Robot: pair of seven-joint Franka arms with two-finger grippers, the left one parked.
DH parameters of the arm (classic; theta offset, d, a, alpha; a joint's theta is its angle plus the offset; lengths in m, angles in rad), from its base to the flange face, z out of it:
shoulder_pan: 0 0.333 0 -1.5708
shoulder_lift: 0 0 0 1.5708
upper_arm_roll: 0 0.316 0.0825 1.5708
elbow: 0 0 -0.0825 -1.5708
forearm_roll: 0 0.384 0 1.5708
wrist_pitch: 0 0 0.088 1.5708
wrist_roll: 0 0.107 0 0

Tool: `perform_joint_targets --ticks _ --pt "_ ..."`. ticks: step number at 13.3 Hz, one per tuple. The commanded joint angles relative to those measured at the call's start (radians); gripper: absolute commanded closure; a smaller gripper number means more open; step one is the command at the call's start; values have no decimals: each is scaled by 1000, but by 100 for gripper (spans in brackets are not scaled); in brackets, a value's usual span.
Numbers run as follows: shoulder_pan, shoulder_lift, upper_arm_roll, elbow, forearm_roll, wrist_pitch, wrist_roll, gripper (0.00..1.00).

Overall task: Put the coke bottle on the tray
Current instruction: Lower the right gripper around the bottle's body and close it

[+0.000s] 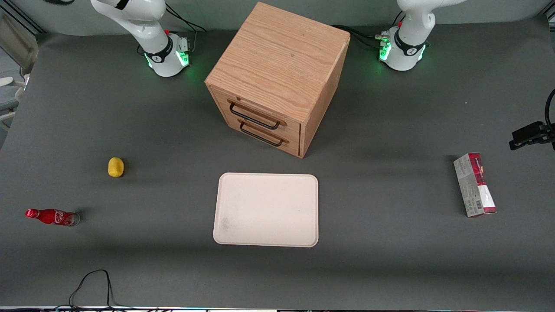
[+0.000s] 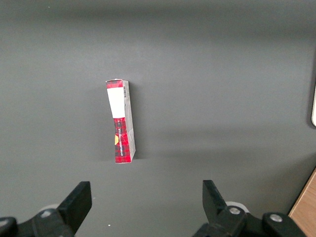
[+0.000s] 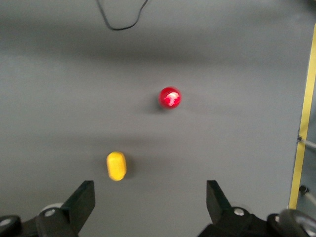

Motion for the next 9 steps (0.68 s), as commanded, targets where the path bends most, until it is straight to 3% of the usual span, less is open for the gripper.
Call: perform_joint_targets --ticks 1,3,6,9 --pt "-162 139 148 191 29 -29 -45 0" --pt "-174 141 175 183 18 -28 -44 0" --pt "-137 162 178 130 -63 -10 -50 0" --pt "-134 162 178 29 -63 100 -46 0"
